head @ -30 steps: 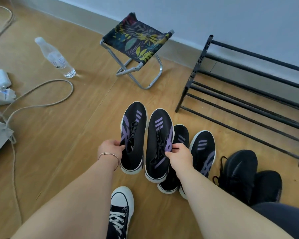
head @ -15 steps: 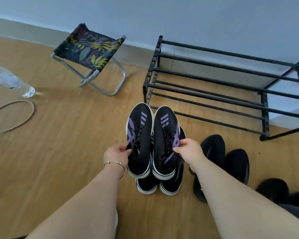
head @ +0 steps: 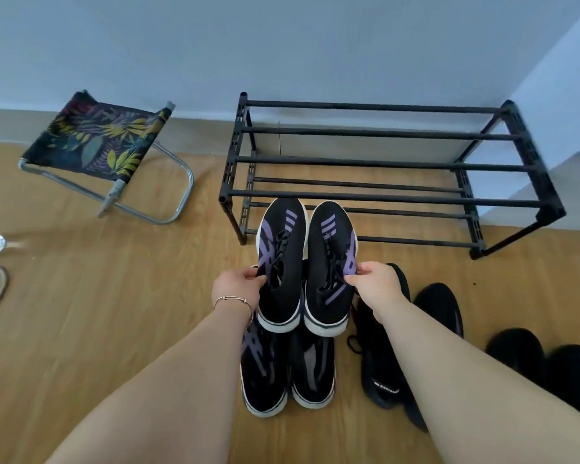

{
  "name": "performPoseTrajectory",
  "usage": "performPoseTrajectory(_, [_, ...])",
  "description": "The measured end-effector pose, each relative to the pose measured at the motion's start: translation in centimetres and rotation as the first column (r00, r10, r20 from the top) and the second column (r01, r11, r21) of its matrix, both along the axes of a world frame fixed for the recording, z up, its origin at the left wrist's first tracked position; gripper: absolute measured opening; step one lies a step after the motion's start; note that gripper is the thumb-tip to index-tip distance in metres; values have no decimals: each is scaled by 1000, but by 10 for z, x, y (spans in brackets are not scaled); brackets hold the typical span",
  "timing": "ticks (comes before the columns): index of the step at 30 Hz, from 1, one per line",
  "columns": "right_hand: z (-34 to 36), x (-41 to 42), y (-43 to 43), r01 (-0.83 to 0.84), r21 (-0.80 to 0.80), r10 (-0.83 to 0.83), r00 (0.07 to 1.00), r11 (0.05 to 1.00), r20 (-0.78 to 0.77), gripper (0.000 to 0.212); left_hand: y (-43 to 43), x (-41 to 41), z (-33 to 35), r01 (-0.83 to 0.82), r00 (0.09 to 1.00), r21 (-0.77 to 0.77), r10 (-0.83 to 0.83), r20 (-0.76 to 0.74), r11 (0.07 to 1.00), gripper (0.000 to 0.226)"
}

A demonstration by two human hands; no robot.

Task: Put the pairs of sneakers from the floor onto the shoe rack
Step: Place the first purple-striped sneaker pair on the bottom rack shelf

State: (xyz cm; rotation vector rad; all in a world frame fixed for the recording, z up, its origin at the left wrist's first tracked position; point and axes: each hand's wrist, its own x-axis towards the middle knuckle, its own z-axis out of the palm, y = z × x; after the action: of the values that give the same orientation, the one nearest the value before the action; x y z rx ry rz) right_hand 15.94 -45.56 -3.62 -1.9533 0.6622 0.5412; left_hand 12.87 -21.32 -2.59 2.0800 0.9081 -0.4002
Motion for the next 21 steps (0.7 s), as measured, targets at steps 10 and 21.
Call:
performPoseTrajectory(10, [-20, 90, -11, 48, 19, -49, 995, 999, 86, 30, -20, 101, -19, 157, 981, 138, -171, 96, 978, 23])
performPoseTrajectory(21, [-33, 134, -4, 118, 49, -123, 986, 992, 112, 29, -17, 161, -40, 86, 992, 182, -100, 72, 980, 29])
